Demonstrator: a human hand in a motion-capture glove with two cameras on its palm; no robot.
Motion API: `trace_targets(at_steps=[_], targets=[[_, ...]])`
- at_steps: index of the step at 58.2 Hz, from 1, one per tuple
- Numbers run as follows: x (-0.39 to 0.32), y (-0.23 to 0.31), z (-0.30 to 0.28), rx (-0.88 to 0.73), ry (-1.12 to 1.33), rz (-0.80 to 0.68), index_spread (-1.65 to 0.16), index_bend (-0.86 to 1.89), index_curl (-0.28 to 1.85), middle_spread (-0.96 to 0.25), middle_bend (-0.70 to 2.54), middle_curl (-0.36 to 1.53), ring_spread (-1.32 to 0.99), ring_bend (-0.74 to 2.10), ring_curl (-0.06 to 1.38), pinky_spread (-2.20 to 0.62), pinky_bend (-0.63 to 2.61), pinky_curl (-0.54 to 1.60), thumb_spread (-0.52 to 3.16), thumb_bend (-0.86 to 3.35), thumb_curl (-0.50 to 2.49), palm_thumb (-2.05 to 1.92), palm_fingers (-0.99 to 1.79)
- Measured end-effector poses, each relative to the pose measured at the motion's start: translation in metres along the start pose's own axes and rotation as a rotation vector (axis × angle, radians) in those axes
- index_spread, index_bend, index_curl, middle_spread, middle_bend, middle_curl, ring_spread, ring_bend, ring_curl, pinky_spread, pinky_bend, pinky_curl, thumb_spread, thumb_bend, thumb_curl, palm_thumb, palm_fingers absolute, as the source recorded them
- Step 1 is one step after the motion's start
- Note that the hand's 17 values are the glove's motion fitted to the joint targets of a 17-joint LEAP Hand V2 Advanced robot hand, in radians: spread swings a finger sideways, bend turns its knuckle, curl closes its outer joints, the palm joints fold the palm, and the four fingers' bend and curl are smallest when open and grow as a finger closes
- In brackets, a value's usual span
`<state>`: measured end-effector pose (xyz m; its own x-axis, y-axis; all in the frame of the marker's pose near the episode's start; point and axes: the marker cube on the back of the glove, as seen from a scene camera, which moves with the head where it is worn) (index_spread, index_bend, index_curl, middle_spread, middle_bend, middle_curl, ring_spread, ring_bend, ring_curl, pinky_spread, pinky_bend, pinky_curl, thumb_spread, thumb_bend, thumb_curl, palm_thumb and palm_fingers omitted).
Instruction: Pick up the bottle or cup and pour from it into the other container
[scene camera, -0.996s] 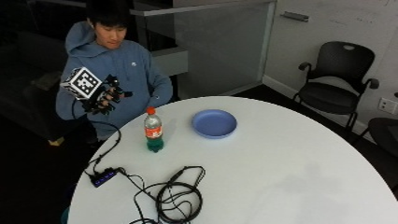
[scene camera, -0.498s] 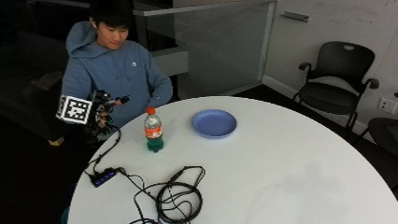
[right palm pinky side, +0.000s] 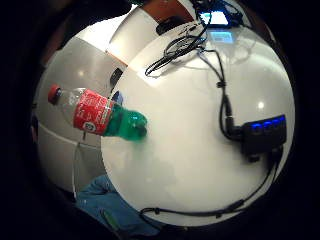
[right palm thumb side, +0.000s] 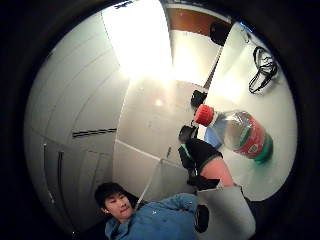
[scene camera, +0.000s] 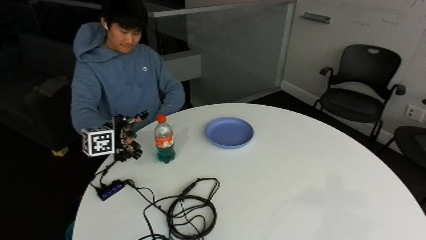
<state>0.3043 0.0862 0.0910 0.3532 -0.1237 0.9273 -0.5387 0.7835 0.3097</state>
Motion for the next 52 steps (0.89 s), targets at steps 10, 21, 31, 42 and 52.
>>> trace_targets(at_steps=[10, 21, 31, 42, 52], targets=[[0.008, -0.004, 0.032, -0.029, -0.075, 0.037, -0.32, 0.13, 0.21, 0.09, 0.19, 0.32, 0.2, 0.57, 0.3, 0.26, 0.71, 0.29, 0.88, -0.03, 0.37, 0.67, 0.05], [0.017, -0.008, 0.064, -0.097, -0.115, 0.024, -0.32, 0.14, 0.22, 0.09, 0.18, 0.31, 0.21, 0.58, 0.31, 0.27, 0.72, 0.29, 0.87, -0.03, 0.38, 0.69, 0.08], [0.021, -0.008, 0.093, -0.124, -0.167, 0.006, -0.33, 0.14, 0.22, 0.1, 0.17, 0.3, 0.22, 0.61, 0.31, 0.28, 0.76, 0.29, 0.83, -0.03, 0.38, 0.71, 0.11], [0.018, -0.015, 0.111, -0.013, -0.149, -0.065, -0.22, 0.21, 0.28, 0.05, 0.25, 0.32, 0.09, 0.6, 0.29, 0.18, 0.72, 0.27, 0.79, -0.01, 0.41, 0.86, 0.76], [0.012, -0.032, 0.126, 0.117, -0.143, -0.147, -0.14, 0.15, 0.32, 0.01, 0.37, 0.4, -0.08, 0.55, 0.33, 0.02, 0.58, 0.27, 0.73, -0.01, 0.48, 0.95, 1.05]])
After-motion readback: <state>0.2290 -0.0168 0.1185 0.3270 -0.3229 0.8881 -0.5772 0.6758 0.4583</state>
